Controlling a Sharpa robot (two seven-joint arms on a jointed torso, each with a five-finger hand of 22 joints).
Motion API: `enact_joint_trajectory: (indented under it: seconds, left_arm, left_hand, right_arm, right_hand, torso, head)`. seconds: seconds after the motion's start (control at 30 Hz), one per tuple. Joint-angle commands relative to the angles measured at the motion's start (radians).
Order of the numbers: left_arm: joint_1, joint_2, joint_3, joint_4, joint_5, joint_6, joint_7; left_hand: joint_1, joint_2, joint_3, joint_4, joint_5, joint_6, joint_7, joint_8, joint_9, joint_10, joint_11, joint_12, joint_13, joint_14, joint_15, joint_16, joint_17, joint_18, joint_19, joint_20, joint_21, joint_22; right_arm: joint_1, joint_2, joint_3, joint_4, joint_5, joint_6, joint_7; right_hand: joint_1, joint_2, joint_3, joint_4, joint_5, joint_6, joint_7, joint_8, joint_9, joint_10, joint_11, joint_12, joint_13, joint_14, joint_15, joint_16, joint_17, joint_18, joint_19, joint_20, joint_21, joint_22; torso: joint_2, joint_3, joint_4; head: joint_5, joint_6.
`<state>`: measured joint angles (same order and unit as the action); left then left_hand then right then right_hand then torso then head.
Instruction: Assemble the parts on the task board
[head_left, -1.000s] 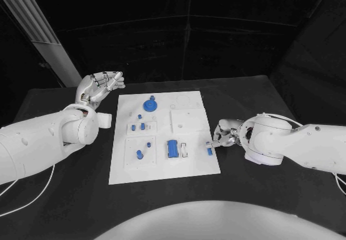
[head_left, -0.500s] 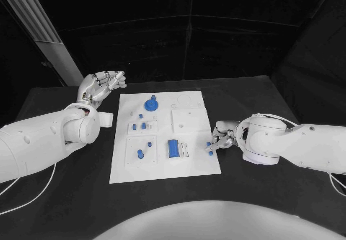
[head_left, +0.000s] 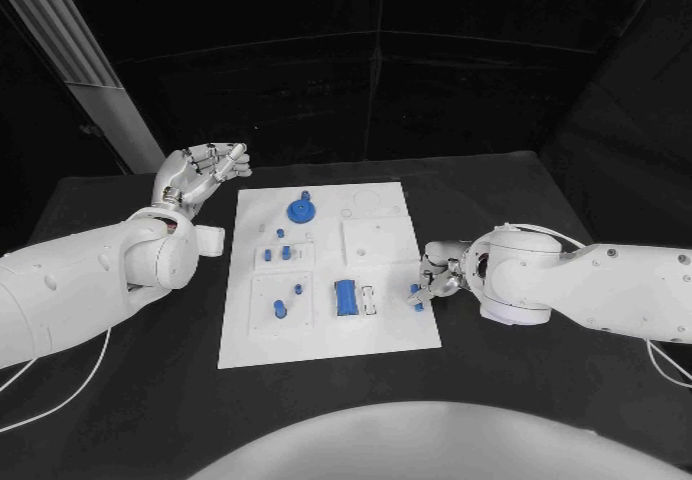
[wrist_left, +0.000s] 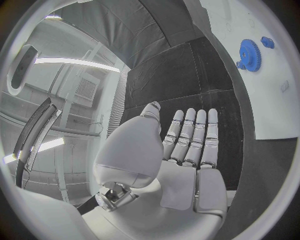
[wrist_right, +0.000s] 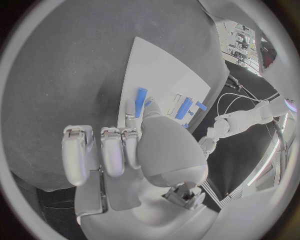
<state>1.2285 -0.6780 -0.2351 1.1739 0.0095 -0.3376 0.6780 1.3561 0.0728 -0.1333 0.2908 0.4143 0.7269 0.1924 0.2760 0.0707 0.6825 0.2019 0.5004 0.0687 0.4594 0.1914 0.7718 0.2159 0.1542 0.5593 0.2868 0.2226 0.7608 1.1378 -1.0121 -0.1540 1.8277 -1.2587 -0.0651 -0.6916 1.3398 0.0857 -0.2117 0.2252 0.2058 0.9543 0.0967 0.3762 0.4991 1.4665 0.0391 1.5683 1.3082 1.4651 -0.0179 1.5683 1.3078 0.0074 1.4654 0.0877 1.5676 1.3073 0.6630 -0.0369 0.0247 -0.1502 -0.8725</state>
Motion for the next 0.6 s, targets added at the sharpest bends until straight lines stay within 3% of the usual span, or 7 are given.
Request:
enact_joint_trajectory:
  seconds: [0.03,0.23,0.43,0.6]
  left_arm:
    - [0.001,0.000,0.000,0.004,-0.001,0.014,0.127]
    - [0.001,0.000,0.000,0.006,-0.001,0.014,0.127]
    - [0.001,-0.003,0.000,0.007,-0.001,0.013,0.127]
    - [0.001,-0.005,0.000,0.007,-0.001,0.013,0.127]
  left_hand:
    - [0.002,0.009,-0.007,0.001,0.004,-0.005,0.047,0.006,-0.001,-0.006,0.001,0.004,-0.001,-0.006,0.000,0.007,-0.002,0.002,0.003,0.000,-0.004,-0.001]
    - [0.002,0.009,-0.008,0.001,0.004,-0.005,0.047,0.006,-0.001,-0.007,0.001,0.004,-0.001,-0.006,0.000,0.007,-0.002,0.002,0.003,0.000,-0.004,-0.001]
    - [0.002,0.009,-0.008,0.001,0.004,-0.005,0.047,0.006,-0.001,-0.007,0.001,0.004,-0.001,-0.006,0.000,0.008,-0.003,0.002,0.003,0.000,-0.004,-0.001]
    - [0.002,0.009,-0.008,0.001,0.004,-0.005,0.047,0.007,-0.001,-0.006,0.001,0.005,-0.001,-0.006,0.000,0.008,-0.003,0.002,0.003,0.000,-0.004,-0.001]
  right_arm:
    - [-0.007,0.007,-0.007,-0.007,-0.005,0.065,-0.054]
    - [-0.007,0.018,-0.007,-0.012,-0.015,0.091,-0.065]
    - [-0.009,0.024,-0.007,-0.014,-0.035,0.094,-0.067]
    - [-0.009,0.026,-0.007,-0.012,-0.040,0.092,-0.059]
  right_hand:
    - [-0.014,0.000,0.002,0.004,-0.011,-0.001,0.009,-0.030,-0.059,0.104,0.000,0.002,0.263,0.106,0.000,0.002,0.263,-0.007,0.105,0.003,0.003,0.263]
    - [-0.001,0.006,0.018,-0.007,-0.014,-0.005,0.012,-0.047,-0.073,0.104,0.003,0.002,0.263,0.106,0.003,0.002,0.263,-0.007,0.105,0.005,0.003,0.263]
    - [0.016,0.004,0.047,-0.029,-0.019,-0.042,0.037,-0.104,-0.120,0.104,0.024,0.002,0.263,0.106,0.019,0.002,0.263,-0.007,0.105,0.017,0.003,0.263]
    - [0.039,0.010,0.077,-0.052,-0.015,-0.042,0.043,-0.124,-0.146,0.104,0.031,0.002,0.263,0.106,0.026,0.002,0.263,-0.007,0.105,0.025,0.003,0.263]
  torso:
    - [0.000,0.0001,-0.0004]
    - [0.000,-0.0001,0.0002]
    - [-0.001,-0.0002,0.0000]
    - [0.000,0.0002,0.0000]
  head:
    - [0.009,0.000]
    - [0.008,0.000]
    - [0.009,0.000]
    - [0.009,0.000]
